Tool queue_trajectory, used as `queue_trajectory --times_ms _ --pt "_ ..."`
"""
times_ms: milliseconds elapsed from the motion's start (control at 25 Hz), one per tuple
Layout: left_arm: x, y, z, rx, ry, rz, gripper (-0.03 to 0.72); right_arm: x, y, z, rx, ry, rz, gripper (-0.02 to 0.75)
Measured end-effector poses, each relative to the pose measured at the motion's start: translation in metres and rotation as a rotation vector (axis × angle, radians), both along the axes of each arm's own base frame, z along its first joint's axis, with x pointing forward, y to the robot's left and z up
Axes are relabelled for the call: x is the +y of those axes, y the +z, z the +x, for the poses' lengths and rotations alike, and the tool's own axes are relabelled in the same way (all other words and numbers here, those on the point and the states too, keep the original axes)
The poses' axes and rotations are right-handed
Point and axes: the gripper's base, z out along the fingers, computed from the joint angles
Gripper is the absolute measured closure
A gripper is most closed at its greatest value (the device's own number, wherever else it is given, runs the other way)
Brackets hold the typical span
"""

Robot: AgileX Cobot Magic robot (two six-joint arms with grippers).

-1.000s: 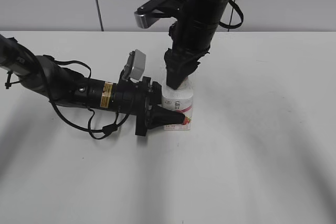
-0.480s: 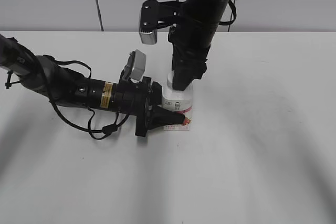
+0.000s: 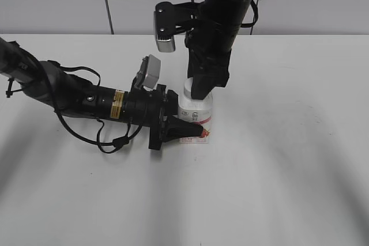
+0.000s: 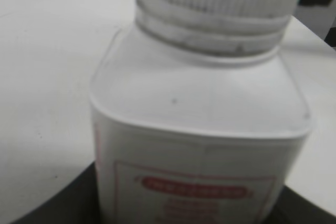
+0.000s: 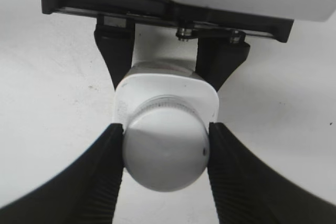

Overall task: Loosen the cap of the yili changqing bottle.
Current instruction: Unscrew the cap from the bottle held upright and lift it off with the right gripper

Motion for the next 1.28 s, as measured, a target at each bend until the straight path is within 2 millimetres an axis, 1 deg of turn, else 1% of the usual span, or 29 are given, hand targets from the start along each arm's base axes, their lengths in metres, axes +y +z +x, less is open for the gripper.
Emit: queue_trajectory --times_ms 280,600,880,1000,1200,1280 --pt "0.000 0.000 0.000 0.000 0.000 0.000 0.300 0.000 0.000 0.000 0.008 -0.027 0.000 0.346" --pt "0.000 0.000 0.000 0.008 0.005 -0.001 0.301 0.002 0.001 -0.001 0.025 -0.042 0.024 0.245" --pt "0.000 0.000 0.000 0.009 0.005 -0.001 0.301 0.003 0.001 -0.001 0.044 -0.096 0.029 0.234" --pt "0.000 0.000 0.000 0.010 0.006 -0.001 0.301 0.002 0.008 -0.003 0.040 -0.119 0.038 0.234" --pt "0.000 0.000 0.000 0.016 0.010 -0.002 0.303 -0.001 0.031 -0.009 0.026 -0.176 0.072 0.234" --pt "0.000 0.000 0.000 0.016 0.010 -0.002 0.303 -0.002 0.039 -0.011 0.031 -0.231 0.083 0.234"
